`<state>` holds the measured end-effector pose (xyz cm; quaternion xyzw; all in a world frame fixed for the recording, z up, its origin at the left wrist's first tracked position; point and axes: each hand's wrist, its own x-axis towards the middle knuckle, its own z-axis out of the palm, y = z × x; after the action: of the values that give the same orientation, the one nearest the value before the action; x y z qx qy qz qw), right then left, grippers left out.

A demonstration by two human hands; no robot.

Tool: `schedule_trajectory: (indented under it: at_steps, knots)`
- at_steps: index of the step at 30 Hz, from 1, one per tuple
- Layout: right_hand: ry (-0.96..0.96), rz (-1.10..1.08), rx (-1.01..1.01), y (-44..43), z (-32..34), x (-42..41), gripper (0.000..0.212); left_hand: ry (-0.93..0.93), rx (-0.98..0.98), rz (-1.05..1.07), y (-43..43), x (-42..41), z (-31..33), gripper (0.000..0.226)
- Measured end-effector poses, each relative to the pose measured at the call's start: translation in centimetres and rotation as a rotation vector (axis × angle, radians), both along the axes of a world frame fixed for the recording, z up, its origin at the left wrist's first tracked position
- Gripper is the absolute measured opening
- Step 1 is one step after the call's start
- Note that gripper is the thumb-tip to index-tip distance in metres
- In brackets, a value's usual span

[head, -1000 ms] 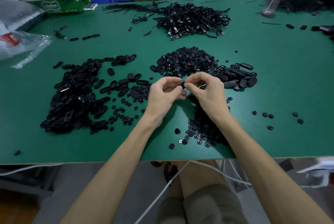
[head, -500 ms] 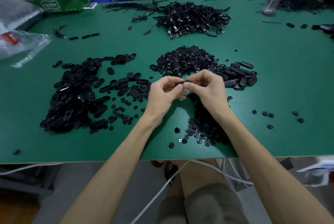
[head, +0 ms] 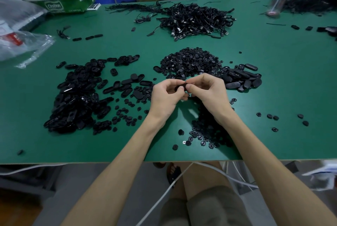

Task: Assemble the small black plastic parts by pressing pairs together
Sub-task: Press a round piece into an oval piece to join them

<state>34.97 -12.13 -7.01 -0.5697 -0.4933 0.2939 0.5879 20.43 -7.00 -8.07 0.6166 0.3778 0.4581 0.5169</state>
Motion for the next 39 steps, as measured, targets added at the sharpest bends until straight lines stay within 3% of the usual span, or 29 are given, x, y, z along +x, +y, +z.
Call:
schedule_trajectory:
  at_steps: [23,28,32,35,39]
  knots:
    - [-0.122,0.051,0.028,-0.2,0.3,0.0,0.022,-0.053,-0.013,0.012,-0.1,-0.4,0.2,0.014]
    - [-0.021,-0.058,0.033,-0.2,0.6,0.4,0.020,0.046,0.074,0.039,-0.5,-0.1,0.9,0.018]
    - [0.110,-0.302,0.052,0.0,0.7,1.4,0.028,0.385,0.216,0.178,0.4,-2.1,2.4,0.029]
    - [0.275,-0.443,0.023,0.2,0.5,2.3,0.043,0.876,0.295,0.309,2.6,-6.1,3.8,0.042]
    - [0.297,-0.574,0.015,0.5,0.2,2.8,0.057,1.374,0.230,0.452,5.2,-12.2,5.5,0.021]
